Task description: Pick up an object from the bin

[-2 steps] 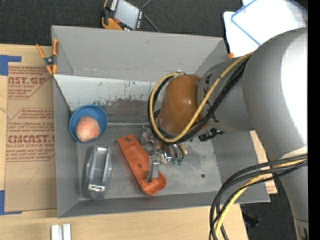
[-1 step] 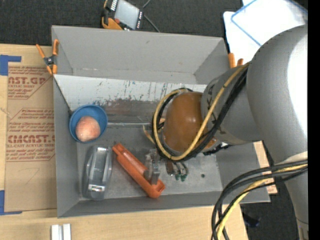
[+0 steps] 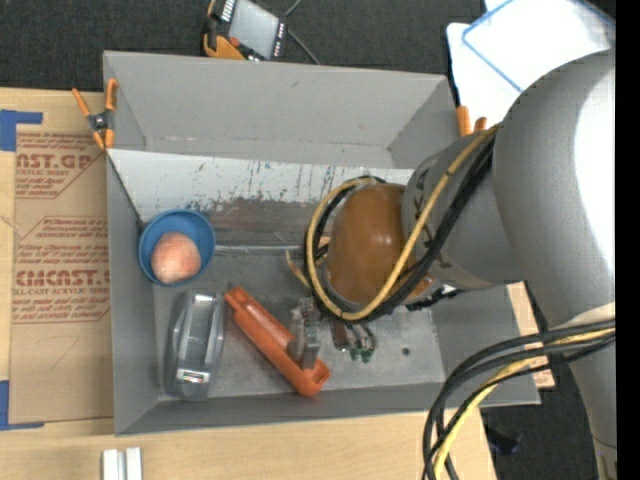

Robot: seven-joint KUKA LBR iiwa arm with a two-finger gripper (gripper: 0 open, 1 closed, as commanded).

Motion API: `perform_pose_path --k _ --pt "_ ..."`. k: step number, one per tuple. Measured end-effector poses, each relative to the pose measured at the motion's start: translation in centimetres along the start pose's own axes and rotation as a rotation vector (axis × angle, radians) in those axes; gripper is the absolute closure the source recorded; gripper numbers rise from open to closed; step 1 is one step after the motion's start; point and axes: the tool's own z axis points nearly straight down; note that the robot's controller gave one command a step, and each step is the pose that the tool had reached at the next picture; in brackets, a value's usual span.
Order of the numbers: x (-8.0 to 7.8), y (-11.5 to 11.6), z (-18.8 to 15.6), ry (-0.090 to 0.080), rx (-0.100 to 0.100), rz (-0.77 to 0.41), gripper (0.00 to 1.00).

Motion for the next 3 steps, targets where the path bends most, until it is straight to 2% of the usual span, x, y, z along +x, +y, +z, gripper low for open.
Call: perform_pose_path --k 3 --pt "0.0 0.0 0.0 0.0 0.0 0.0 1.0"
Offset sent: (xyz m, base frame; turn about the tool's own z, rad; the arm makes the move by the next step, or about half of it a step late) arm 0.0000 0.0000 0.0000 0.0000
